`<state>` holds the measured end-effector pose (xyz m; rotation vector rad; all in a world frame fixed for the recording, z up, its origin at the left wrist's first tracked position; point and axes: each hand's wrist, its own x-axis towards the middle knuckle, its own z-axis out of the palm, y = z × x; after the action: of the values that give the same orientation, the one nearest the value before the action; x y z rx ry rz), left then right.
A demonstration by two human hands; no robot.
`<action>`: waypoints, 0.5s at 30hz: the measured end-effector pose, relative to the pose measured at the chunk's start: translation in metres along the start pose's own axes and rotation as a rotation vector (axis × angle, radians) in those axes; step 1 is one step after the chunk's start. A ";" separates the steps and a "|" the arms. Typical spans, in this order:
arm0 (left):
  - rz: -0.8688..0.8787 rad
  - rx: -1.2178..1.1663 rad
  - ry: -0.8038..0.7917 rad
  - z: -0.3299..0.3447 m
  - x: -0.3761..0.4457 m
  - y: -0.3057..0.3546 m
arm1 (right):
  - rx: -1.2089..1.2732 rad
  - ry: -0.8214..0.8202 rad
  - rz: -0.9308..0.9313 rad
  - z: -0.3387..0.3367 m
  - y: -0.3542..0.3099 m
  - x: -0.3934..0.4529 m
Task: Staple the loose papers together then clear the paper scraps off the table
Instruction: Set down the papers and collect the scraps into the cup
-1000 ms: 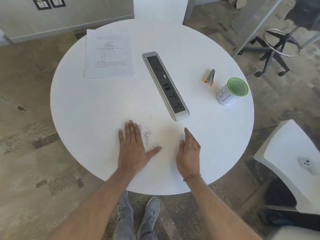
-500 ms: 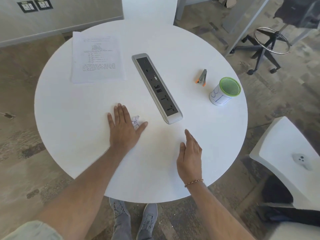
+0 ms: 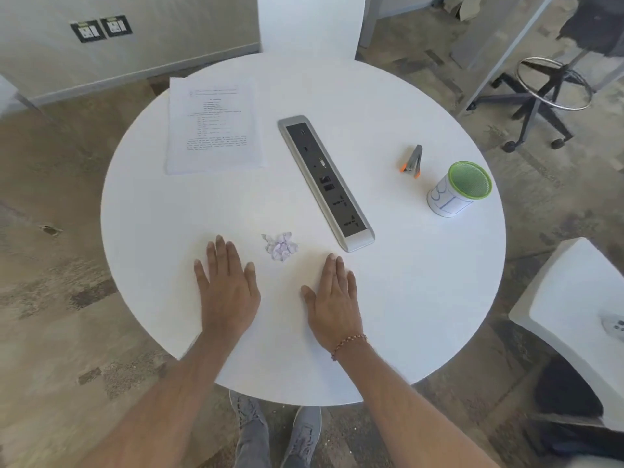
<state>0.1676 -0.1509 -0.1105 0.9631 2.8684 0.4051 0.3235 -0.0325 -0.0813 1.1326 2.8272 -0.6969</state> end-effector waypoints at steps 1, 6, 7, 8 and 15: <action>0.024 0.028 -0.031 0.001 -0.006 -0.002 | 0.006 -0.009 -0.008 0.001 -0.004 0.007; 0.096 0.053 -0.136 0.006 -0.007 -0.010 | 0.004 -0.066 -0.086 0.004 -0.025 0.041; 0.118 0.040 -0.150 0.005 -0.003 -0.011 | 0.004 -0.069 -0.102 0.005 -0.029 0.045; 0.146 0.018 -0.169 0.004 0.002 -0.011 | 0.011 -0.072 -0.114 0.004 -0.031 0.048; 0.287 -0.124 -0.322 -0.007 0.030 0.003 | 0.147 0.017 -0.118 -0.006 -0.028 0.061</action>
<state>0.1446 -0.1323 -0.1028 1.2883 2.3985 0.4010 0.2610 -0.0078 -0.0752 0.9989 2.9191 -0.9210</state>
